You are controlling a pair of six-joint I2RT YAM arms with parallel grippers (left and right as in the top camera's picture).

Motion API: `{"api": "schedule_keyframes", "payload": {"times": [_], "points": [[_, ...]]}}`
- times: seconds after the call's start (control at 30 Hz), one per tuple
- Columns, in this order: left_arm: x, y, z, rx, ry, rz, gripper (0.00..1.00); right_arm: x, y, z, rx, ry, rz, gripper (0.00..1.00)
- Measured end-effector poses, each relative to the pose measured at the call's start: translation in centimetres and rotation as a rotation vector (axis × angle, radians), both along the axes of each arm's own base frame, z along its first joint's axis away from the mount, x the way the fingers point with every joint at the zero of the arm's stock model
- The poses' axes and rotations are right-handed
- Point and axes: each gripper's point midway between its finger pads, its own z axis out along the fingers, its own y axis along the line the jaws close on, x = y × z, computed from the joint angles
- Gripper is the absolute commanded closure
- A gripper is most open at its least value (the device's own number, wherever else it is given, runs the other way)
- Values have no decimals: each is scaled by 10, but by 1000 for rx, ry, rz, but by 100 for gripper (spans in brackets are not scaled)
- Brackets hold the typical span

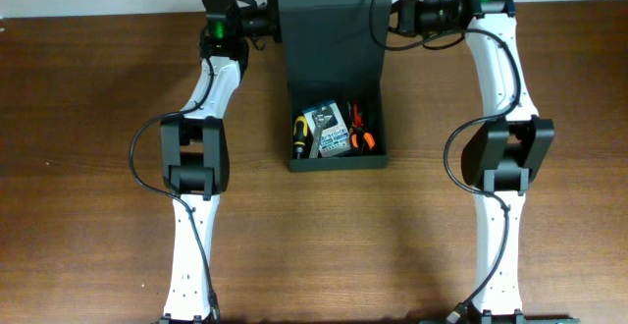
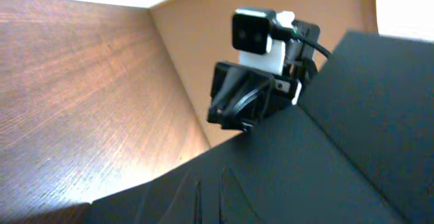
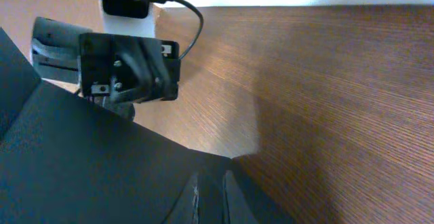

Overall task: Pack container
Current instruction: 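Grip the upright lid with both grippers and tilt it forward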

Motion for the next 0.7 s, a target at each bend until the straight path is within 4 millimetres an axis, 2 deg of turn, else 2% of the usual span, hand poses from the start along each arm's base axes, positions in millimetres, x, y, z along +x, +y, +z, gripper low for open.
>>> {"api": "schedule_keyframes", "payload": {"times": [0.17,0.4,0.57,0.7], "points": [[10,5,-13,12,112,43,98,-2,0,5,-1,-4,0,96],[23,15,-54,80,283,133,98,-3,0,4,-4,6,-1,96],[17,20,-92,177,430,182,98,-9,0,2,-7,49,-2,96],[1,26,-126,322,524,224,98,-11,0,0,-10,61,-4,96]]}}
